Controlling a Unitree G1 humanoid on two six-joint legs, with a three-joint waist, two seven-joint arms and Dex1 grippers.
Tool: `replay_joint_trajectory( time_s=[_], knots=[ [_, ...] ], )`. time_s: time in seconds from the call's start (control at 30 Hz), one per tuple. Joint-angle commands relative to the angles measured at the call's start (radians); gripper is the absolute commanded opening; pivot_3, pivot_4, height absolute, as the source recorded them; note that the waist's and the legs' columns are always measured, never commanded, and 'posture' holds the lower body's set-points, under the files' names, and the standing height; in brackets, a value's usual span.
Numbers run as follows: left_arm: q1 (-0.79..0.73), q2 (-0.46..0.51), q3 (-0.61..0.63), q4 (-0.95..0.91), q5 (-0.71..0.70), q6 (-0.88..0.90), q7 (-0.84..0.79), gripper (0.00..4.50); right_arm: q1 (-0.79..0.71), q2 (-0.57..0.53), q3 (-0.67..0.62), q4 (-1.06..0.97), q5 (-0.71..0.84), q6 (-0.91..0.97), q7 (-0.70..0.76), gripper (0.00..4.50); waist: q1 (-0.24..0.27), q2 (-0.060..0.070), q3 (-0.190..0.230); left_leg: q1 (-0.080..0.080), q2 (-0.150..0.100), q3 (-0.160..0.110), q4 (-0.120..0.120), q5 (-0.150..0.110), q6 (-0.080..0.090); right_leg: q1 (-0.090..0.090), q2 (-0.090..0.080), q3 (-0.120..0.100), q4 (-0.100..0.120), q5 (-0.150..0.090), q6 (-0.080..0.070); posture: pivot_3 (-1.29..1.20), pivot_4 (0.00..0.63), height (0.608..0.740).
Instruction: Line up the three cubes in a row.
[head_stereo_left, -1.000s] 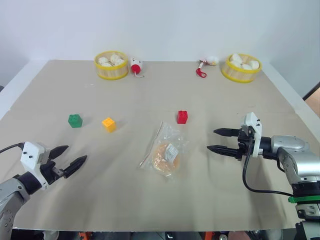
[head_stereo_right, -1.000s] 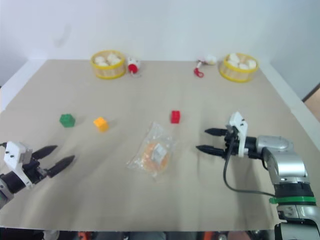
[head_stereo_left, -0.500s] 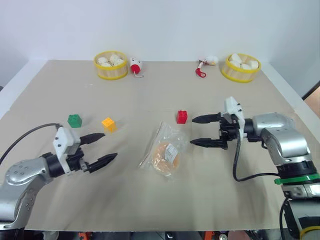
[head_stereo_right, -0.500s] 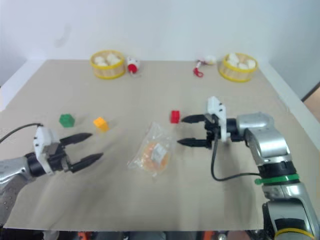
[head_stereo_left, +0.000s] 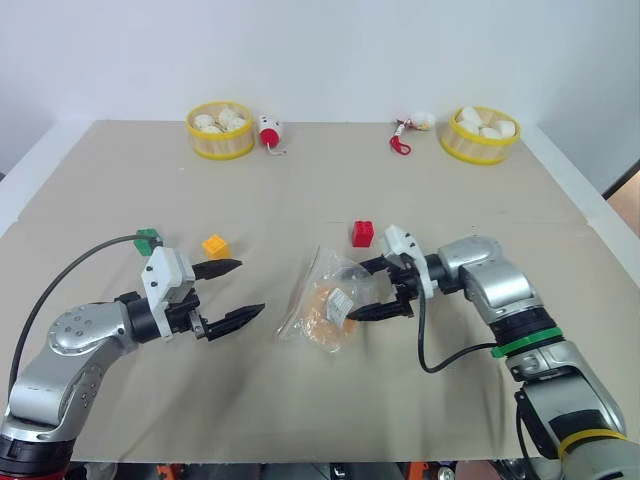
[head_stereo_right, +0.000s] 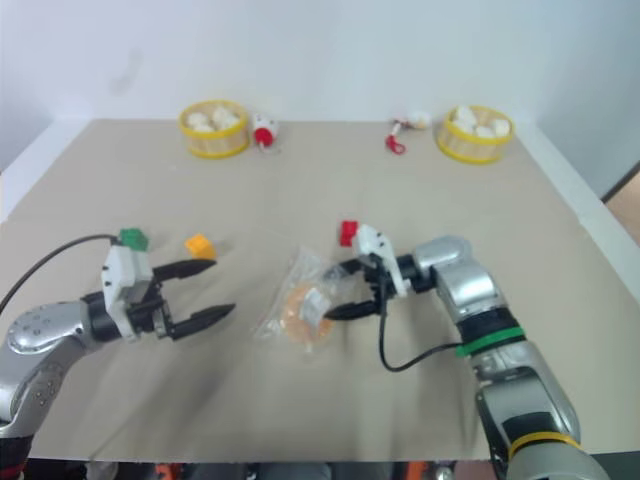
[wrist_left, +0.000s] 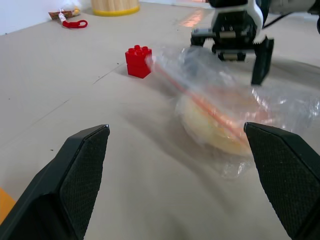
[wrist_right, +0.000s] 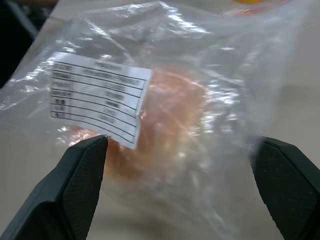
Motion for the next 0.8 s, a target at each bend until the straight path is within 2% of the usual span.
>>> replay_joint_trajectory(
  time_s=[0.03, 0.2, 0.3, 0.37, 0.43, 0.53, 0.8],
  knots=[
    [0.010, -0.005, 0.008, -0.036, 0.016, -0.028, 0.019, 4.46, -0.021, 0.010, 0.027, -0.005, -0.023, -0.045, 0.056, 4.50, 0.000, 0.000, 0.000, 0.000, 0.000, 0.000, 0.000, 0.000, 0.000, 0.000, 0.000, 0.000, 0.000, 0.000, 0.000, 0.00, 0.150, 0.740],
    [0.026, -0.025, 0.010, -0.046, 0.024, -0.037, 0.050, 4.46, -0.037, 0.064, 0.065, 0.080, -0.091, -0.129, 0.016, 4.50, -0.001, 0.000, 0.000, 0.002, 0.002, 0.001, 0.000, 0.000, 0.000, 0.000, 0.002, 0.001, 0.000, 0.001, -0.001, 0.00, 0.150, 0.740],
    [0.040, -0.030, 0.010, -0.049, 0.033, -0.047, 0.065, 4.50, -0.043, 0.092, 0.065, 0.139, -0.131, -0.201, -0.025, 3.69, -0.002, 0.000, 0.000, 0.002, 0.005, 0.002, 0.000, 0.000, 0.000, 0.001, 0.005, 0.002, 0.000, 0.001, -0.002, 0.00, 0.150, 0.740],
    [0.050, -0.034, 0.012, -0.050, 0.039, -0.054, 0.074, 4.50, -0.048, 0.109, 0.054, 0.175, -0.140, -0.226, -0.046, 2.87, -0.003, -0.001, -0.001, 0.005, 0.008, 0.003, 0.000, 0.000, 0.000, 0.002, 0.008, 0.003, 0.000, 0.002, -0.004, 0.00, 0.150, 0.740],
    [0.056, -0.037, 0.010, -0.050, 0.046, -0.061, 0.081, 4.50, -0.051, 0.119, 0.049, 0.206, -0.153, -0.247, -0.065, 2.37, -0.006, -0.001, -0.001, 0.008, 0.010, 0.005, 0.000, 0.000, 0.000, 0.003, 0.011, 0.004, 0.000, 0.003, -0.005, 0.00, 0.150, 0.740],
    [0.055, -0.044, 0.002, -0.043, 0.059, -0.070, 0.086, 4.50, -0.054, 0.121, 0.051, 0.239, -0.172, -0.257, -0.088, 1.29, -0.013, -0.001, -0.001, 0.017, 0.011, 0.005, 0.000, 0.000, 0.000, 0.011, 0.013, 0.005, 0.000, 0.004, -0.007, 0.00, 0.150, 0.740],
    [-0.031, -0.071, -0.046, 0.016, 0.078, -0.079, 0.076, 4.50, -0.024, 0.081, 0.012, 0.220, -0.147, -0.207, -0.090, 1.29, -0.012, -0.002, -0.001, 0.019, 0.010, 0.006, 0.000, 0.000, 0.000, 0.012, 0.012, 0.008, 0.000, 0.005, -0.007, 0.00, 0.150, 0.740]
  ],
)
